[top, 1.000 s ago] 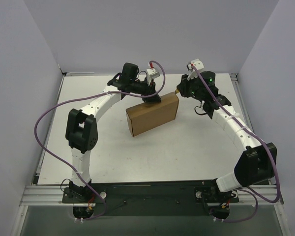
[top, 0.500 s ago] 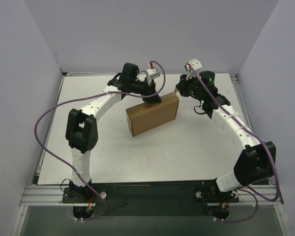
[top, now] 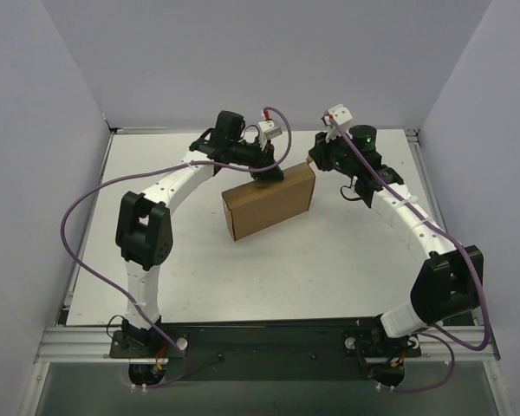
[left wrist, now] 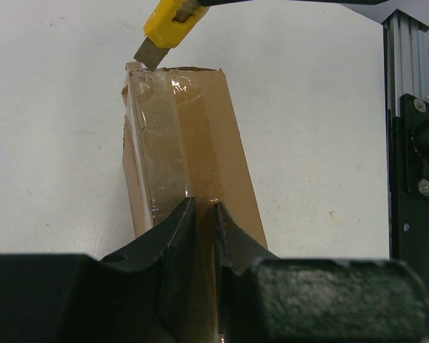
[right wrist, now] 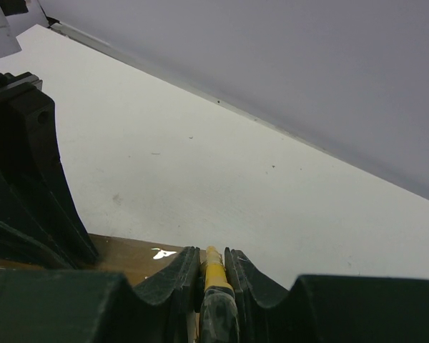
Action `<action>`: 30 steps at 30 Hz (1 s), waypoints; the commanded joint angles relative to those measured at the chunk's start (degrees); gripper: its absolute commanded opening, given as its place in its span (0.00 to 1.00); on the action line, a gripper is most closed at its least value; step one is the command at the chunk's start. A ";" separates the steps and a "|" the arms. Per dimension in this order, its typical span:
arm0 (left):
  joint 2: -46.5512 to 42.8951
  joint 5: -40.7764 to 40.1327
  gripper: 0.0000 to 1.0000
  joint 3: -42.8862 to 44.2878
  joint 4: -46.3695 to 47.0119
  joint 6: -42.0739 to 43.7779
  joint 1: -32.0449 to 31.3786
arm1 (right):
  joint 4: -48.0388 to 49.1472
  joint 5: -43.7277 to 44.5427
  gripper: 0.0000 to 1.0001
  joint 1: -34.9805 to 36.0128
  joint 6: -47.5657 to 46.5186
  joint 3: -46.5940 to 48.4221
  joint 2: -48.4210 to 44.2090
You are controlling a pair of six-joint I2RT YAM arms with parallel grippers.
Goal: Unpack the express box
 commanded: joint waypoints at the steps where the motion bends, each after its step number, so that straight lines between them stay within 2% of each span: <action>1: 3.14 -1.25 0.26 -0.47 -5.54 -0.02 -0.62 | 1.14 -0.99 0.00 0.17 -1.28 0.63 -0.91; 18: 3.05 -1.52 0.24 -0.91 -5.72 -0.11 -0.71 | 5.71 -1.43 0.00 -0.10 -2.24 1.85 -1.36; 30: 3.67 -1.52 0.23 -0.73 -5.72 -0.11 -1.06 | 4.13 -2.66 0.00 -0.45 -0.31 3.44 -1.89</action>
